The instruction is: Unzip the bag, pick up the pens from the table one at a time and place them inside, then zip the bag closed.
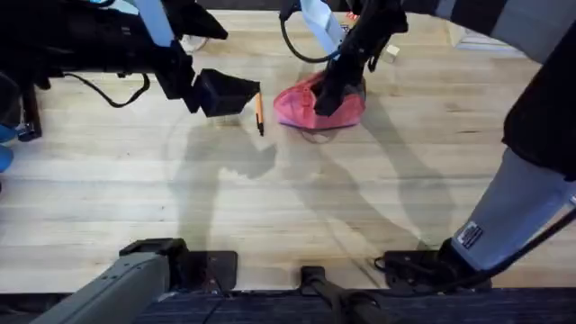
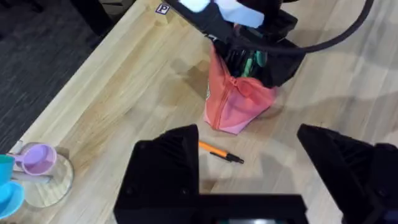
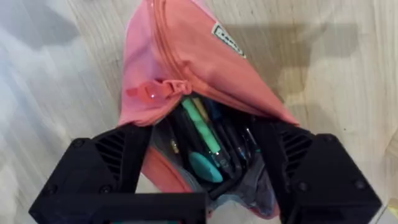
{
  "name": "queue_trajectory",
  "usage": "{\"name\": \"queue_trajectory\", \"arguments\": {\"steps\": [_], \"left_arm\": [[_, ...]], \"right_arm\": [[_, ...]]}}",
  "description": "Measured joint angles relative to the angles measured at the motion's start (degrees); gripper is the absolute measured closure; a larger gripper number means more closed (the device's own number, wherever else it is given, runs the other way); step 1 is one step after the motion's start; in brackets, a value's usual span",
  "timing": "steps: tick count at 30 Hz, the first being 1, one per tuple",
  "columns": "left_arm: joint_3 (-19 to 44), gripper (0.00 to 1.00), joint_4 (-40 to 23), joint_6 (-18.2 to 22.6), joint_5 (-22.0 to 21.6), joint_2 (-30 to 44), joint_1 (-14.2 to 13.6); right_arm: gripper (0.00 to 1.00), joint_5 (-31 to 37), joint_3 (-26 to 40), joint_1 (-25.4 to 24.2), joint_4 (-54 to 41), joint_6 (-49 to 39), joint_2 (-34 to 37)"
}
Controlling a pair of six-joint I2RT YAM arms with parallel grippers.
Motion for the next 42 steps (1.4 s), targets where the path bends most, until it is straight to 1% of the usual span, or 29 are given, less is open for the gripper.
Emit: {"name": "queue_trajectory", "arguments": {"steps": [8,12,16,21,23,24,26,28,30,32,35,39,42], "left_arm": [[0.00,0.007,0.00,0.08,-0.02,0.00,0.00],[0.00,0.007,-0.20,0.48,-1.10,0.00,0.00],[0.00,0.007,-0.20,0.48,-2.36,0.02,0.00],[0.00,0.007,-0.50,0.36,-6.12,0.34,0.00],[0.00,0.007,-0.40,-0.75,-8.09,1.05,0.00],[0.00,0.007,-0.25,-1.86,-9.20,1.52,0.00],[0.00,0.007,0.52,-5.31,-11.46,2.81,0.00],[0.00,0.007,1.18,-9.51,-13.22,4.12,0.00],[0.00,0.007,2.01,-14.70,-14.64,5.70,0.00],[0.00,0.008,2.61,-20.07,-15.47,7.31,0.00],[0.00,0.007,2.76,-26.62,-16.28,9.30,0.00],[0.00,0.007,2.45,-32.39,-16.48,11.40,0.00],[0.00,0.008,0.24,-36.73,-16.48,12.40,0.00]], "right_arm": [[0.004,0.72,0.02,0.04,-1.00,-0.02,-0.04],[0.004,0.92,0.02,0.11,-1.69,1.21,-1.21],[0.005,1.80,0.02,0.02,-2.64,4.61,-5.00],[0.005,2.47,0.02,-1.22,-4.50,6.56,-11.94],[0.005,2.68,0.04,-2.29,-4.58,6.80,-13.91],[0.005,2.74,0.02,-2.92,-4.66,6.96,-14.70],[0.005,2.89,0.04,-4.20,-4.79,7.21,-16.10],[0.005,3.08,0.02,-5.37,-4.87,7.39,-17.29],[0.005,3.09,0.02,-6.35,-4.90,7.50,-18.35],[0.005,3.10,0.04,-6.98,-4.92,7.61,-19.30],[0.005,3.10,0.02,-7.43,-4.92,7.61,-20.53],[0.005,3.08,0.04,-7.48,-5.17,7.61,-21.18],[0.005,3.08,0.02,-7.48,-5.36,7.61,-21.18]]}}
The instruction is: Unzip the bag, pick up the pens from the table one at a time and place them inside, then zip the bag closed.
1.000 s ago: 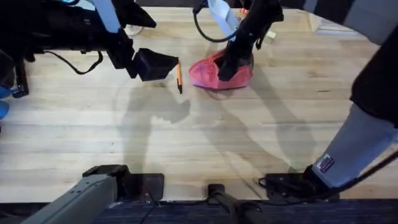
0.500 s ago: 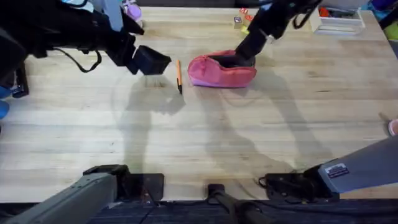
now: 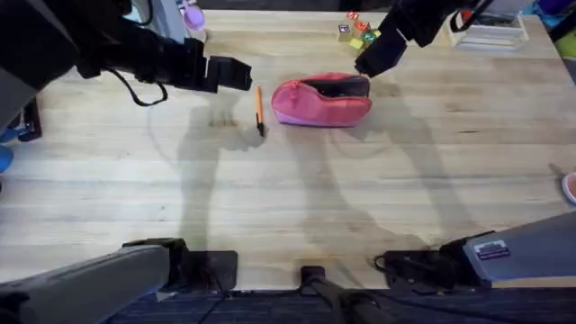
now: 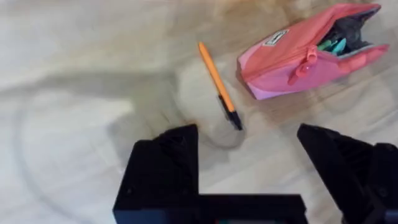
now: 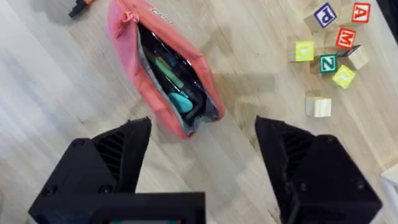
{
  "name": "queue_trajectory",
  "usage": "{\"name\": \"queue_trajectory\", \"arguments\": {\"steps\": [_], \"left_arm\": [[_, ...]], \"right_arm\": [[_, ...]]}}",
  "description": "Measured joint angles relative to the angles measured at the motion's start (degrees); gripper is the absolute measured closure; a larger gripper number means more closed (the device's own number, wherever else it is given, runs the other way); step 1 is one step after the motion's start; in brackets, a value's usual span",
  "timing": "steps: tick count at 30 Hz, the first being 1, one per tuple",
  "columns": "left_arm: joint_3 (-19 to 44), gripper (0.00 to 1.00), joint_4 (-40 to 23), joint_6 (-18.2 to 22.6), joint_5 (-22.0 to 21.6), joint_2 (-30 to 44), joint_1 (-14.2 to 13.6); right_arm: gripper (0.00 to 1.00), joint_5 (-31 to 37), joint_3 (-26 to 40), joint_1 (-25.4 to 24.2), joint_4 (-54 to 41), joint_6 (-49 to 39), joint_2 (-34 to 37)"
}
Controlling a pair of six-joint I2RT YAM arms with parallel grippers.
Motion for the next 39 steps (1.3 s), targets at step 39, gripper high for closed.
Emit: {"name": "queue_trajectory", "arguments": {"steps": [39], "left_arm": [[0.00,0.006,17.50,-26.17,-24.28,17.41,-14.75]], "right_arm": [[0.004,0.00,0.01,0.26,-0.22,1.46,-10.97]]}}
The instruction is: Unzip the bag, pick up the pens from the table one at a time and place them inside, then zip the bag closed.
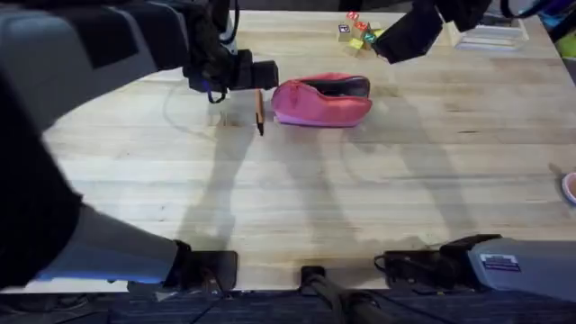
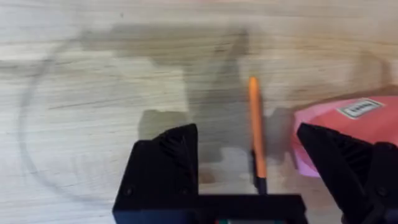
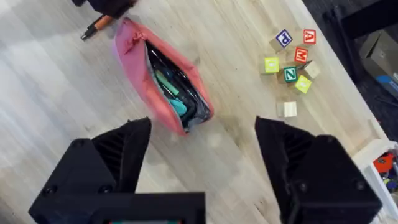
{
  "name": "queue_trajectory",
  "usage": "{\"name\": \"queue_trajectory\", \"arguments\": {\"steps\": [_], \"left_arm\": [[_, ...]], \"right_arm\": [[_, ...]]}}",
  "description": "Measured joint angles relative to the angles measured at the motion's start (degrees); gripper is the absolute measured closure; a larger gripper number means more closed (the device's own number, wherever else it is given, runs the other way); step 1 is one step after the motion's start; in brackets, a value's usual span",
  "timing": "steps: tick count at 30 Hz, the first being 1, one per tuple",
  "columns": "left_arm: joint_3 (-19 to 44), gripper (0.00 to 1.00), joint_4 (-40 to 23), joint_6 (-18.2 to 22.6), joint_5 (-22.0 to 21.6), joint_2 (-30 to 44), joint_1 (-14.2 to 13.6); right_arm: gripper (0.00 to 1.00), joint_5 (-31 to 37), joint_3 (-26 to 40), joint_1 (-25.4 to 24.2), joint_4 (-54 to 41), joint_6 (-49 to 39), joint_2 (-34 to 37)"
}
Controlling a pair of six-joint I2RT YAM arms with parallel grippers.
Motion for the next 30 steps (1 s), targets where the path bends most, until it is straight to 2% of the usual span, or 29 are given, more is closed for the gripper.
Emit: {"name": "queue_trajectory", "arguments": {"steps": [7,19,23,25,30], "left_arm": [[0.00,0.006,1.49,-1.01,-2.49,4.73,0.00],[0.24,0.005,3.15,-1.25,-4.03,6.84,0.00],[0.28,0.115,3.85,-1.40,-4.78,7.23,-0.13],[0.31,0.253,4.00,-1.42,-5.37,7.39,-0.50],[0.31,0.452,4.03,-1.41,-6.85,7.58,-2.19]], "right_arm": [[0.004,0.00,-0.01,0.00,-0.15,0.00,0.00],[0.004,0.00,-0.01,0.00,-0.20,0.00,0.01],[0.005,0.00,-0.01,0.00,-0.17,0.00,0.00],[0.004,0.00,0.00,0.00,-0.20,0.01,0.01],[0.005,0.00,-0.01,0.00,-0.20,0.00,0.00]]}}
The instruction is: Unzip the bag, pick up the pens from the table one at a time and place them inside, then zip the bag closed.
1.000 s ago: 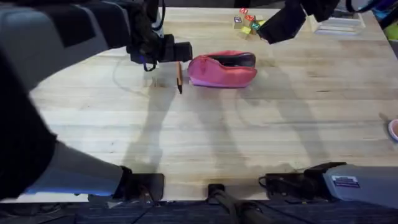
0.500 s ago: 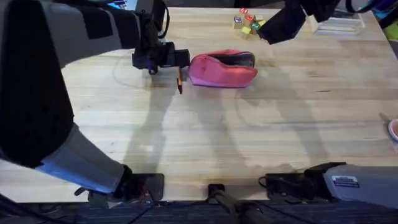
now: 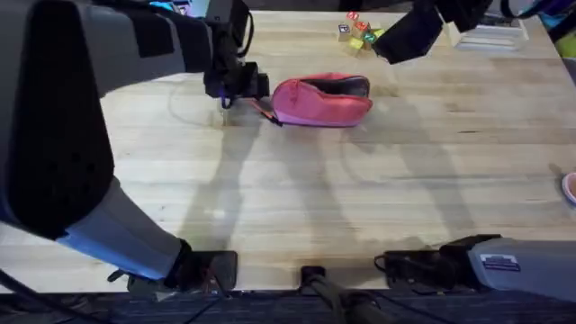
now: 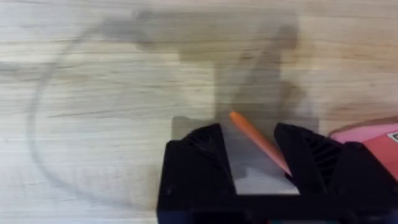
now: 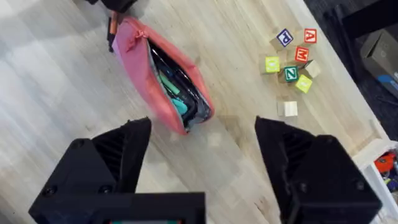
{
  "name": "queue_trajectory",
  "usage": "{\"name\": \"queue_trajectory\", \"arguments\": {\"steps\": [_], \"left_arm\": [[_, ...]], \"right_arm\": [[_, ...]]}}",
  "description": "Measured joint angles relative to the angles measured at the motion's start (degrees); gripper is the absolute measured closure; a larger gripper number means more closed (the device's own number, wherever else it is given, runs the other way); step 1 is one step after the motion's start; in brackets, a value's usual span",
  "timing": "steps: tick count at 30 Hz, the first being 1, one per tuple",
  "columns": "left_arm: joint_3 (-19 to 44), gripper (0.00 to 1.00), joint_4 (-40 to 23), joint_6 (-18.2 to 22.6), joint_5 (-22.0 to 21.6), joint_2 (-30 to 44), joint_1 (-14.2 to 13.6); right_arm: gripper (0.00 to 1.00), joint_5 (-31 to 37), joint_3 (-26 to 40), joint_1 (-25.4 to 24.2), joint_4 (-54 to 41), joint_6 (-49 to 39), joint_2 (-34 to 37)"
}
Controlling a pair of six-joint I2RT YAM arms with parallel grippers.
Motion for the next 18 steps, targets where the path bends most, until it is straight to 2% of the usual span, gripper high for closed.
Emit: {"name": "queue_trajectory", "arguments": {"steps": [5,14,18], "left_arm": [[0.00,0.615,-0.36,-0.03,-0.20,0.00,-1.34],[0.11,0.925,-0.62,-0.93,0.11,0.00,-1.46],[0.22,0.942,-0.63,-1.30,0.11,0.01,-1.46]], "right_arm": [[0.004,0.00,0.01,0.00,0.00,0.01,0.01],[0.004,0.00,0.02,0.00,0.00,0.00,0.01],[0.004,-0.01,0.02,0.00,0.00,0.00,0.00]]}}
